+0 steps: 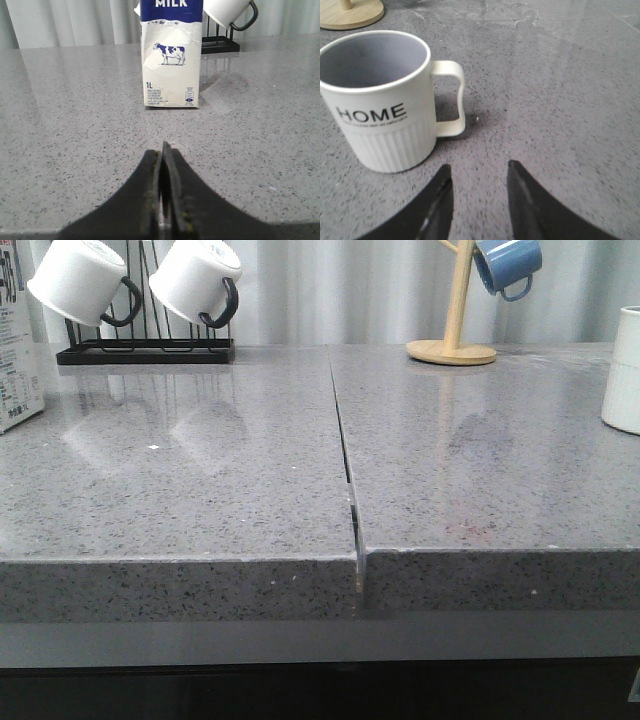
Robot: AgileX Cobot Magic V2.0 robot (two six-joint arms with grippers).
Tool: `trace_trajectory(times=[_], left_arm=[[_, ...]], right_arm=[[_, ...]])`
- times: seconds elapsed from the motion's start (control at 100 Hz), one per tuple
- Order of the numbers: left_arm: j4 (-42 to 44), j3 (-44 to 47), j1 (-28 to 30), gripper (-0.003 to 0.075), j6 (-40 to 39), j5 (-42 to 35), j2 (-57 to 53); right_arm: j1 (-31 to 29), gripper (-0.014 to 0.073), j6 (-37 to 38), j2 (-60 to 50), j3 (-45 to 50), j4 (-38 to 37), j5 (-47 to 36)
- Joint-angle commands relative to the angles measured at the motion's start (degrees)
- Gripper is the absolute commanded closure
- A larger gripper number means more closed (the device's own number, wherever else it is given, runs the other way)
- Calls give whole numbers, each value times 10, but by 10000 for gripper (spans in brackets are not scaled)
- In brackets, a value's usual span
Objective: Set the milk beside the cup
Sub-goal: 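Grasp the white HOME mug by its handle with the right gripper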
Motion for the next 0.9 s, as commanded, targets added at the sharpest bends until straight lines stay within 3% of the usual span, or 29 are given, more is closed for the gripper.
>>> trace_trajectory(times=[0.0, 0.24, 0.89], left_arm=[[-6, 23, -1, 741, -5, -43, -19], [-6, 23, -1, 741, -5, -43, -19], [-6, 23, -1, 741, -5, -43, -19]], right_arm=[[-4, 306, 1, 36, -20, 2, -107], [-2, 306, 25, 106, -24, 2, -191], [9, 306, 57, 219, -95, -12, -216]])
